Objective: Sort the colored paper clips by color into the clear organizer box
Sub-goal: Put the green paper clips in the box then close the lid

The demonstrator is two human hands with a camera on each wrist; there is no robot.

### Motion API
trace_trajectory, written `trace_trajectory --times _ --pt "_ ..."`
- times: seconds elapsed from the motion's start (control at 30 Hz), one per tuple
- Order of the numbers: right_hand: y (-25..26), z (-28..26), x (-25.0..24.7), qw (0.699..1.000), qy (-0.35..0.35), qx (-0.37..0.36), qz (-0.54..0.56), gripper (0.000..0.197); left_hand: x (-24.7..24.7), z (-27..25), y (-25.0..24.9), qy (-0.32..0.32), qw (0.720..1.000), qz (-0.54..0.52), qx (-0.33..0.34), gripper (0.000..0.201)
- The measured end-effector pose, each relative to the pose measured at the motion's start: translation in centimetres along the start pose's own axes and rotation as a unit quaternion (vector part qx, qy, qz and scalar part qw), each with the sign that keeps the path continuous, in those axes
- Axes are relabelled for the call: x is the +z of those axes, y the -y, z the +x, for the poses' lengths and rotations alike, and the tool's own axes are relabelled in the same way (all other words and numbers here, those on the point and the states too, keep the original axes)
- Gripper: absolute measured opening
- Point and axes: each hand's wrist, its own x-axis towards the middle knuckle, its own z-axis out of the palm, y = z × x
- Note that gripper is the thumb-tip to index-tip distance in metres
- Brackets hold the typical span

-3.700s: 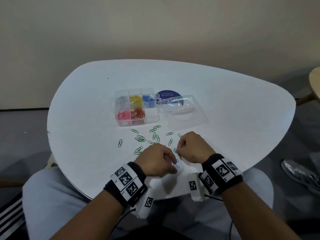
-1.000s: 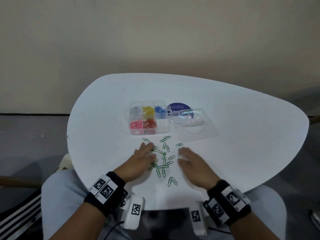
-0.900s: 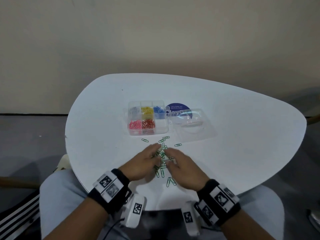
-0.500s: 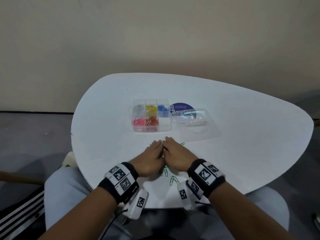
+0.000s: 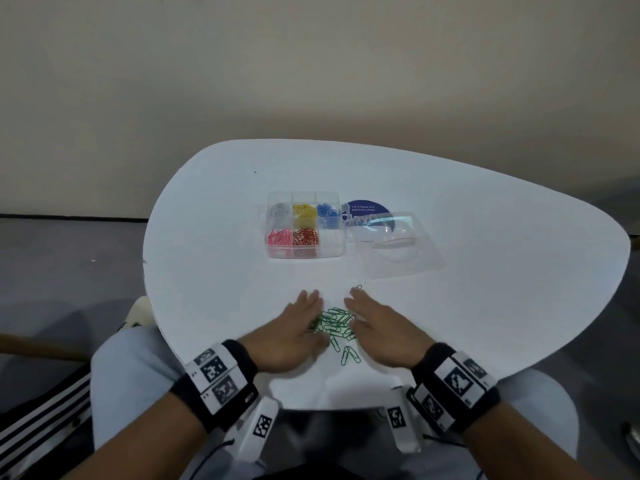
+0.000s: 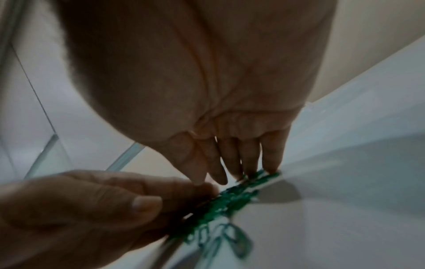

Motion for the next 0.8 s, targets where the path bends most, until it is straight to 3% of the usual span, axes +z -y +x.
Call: trace_trajectory --times 0.13,0.23,0.3,0.4,0.53,0.6,0.67,0.8 --pt "0.9 -1.2 0.4 0.996 -0.045 -0.021 0.073 0.053 1.1 -0.6 -1.0 -0.005 0.999 -0.016 0.042 0.099" --pt "-0.2 -2.8 -1.0 0.997 -0.049 0.065 -0.004 0.098 0.3 -2.0 -1.0 -0.078 0.989 0.124 -0.029 0.131" --pt "-0.6 -3.6 -0.7 0.991 -0.016 0.12 -0.065 0.112 0.2 -2.7 -0.9 -0.109 0.971 0.198 -0.082 0.137" --pt "0.2 -3.4 0.8 0.989 -0.025 0.117 -0.084 0.095 1.1 -2.0 -1.2 -0.111 0.964 0.221 -0.097 0.12" --pt "2.8 -0.9 1.2 0.993 -0.08 0.087 -0.028 0.044 1.2 0.2 -3.3 -0.147 0.977 0.138 -0.069 0.066" --pt "3.3 0.2 0.9 0.991 -0.097 0.092 -0.021 0.03 0.6 0.8 -4.1 -0.146 0.98 0.117 -0.066 0.041" --pt "3.0 0.6 0.2 0.99 -0.103 0.093 -0.023 0.035 -0.1 0.8 -4.0 -0.147 0.977 0.132 -0.082 0.037" --pt "1.6 0.2 -1.8 0.983 -0.026 0.099 -0.15 0.095 -0.6 0.0 -2.3 -0.133 0.966 0.181 -0.131 0.07"
